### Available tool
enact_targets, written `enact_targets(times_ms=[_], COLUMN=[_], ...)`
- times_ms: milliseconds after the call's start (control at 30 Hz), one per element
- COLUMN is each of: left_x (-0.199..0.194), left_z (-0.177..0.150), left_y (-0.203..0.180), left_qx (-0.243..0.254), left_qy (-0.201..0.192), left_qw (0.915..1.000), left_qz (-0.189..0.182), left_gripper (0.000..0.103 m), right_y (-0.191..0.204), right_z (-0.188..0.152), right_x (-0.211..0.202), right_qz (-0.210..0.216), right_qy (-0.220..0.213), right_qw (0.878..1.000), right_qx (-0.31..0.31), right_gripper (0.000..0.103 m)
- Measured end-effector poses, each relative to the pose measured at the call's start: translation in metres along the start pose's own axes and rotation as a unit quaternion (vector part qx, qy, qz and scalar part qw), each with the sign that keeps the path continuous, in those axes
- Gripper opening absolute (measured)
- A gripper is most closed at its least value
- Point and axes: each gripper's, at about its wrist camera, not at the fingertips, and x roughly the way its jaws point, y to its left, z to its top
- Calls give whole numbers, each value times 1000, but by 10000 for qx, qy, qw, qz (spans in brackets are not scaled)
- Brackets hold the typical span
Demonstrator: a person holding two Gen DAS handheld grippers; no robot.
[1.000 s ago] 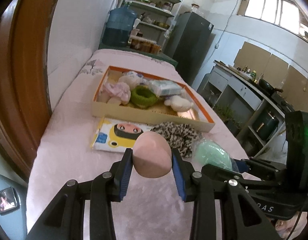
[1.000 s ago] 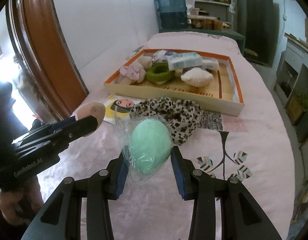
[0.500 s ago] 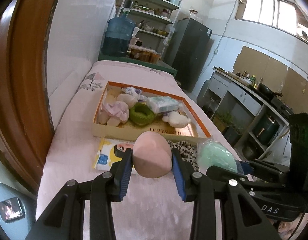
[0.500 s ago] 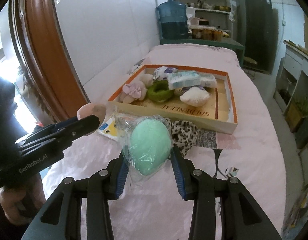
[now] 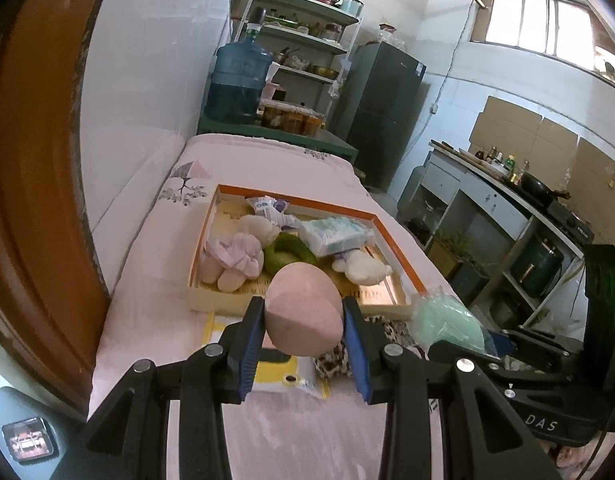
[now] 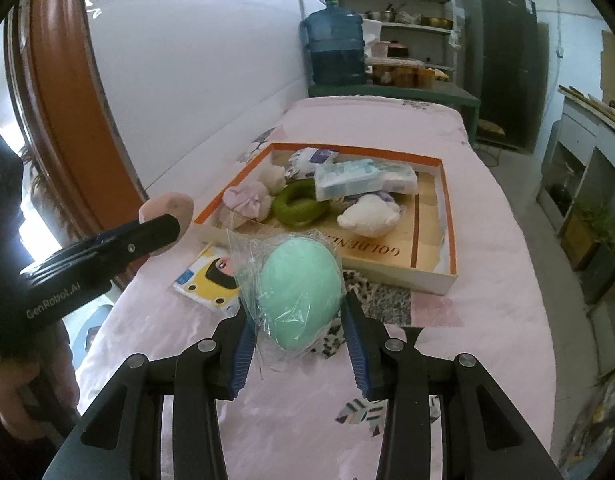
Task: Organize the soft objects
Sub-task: 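Carry the pink ball and green egg over the box tray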
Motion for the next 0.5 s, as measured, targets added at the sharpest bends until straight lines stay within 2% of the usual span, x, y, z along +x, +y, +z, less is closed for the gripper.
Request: enact_targets(times_ms=[500], left_x=[32], left_z=[30], left_y=[-5], left_qx=[106], left_qy=[-51], left_qw=[9999], left_qz=[-77], left_gripper=[39], right_y=[-26], right_z=[29], right_x=[13], right_qz=[-159], right_qy=[-134], right_qw=[9997], right_qx=[150], right_gripper=[42])
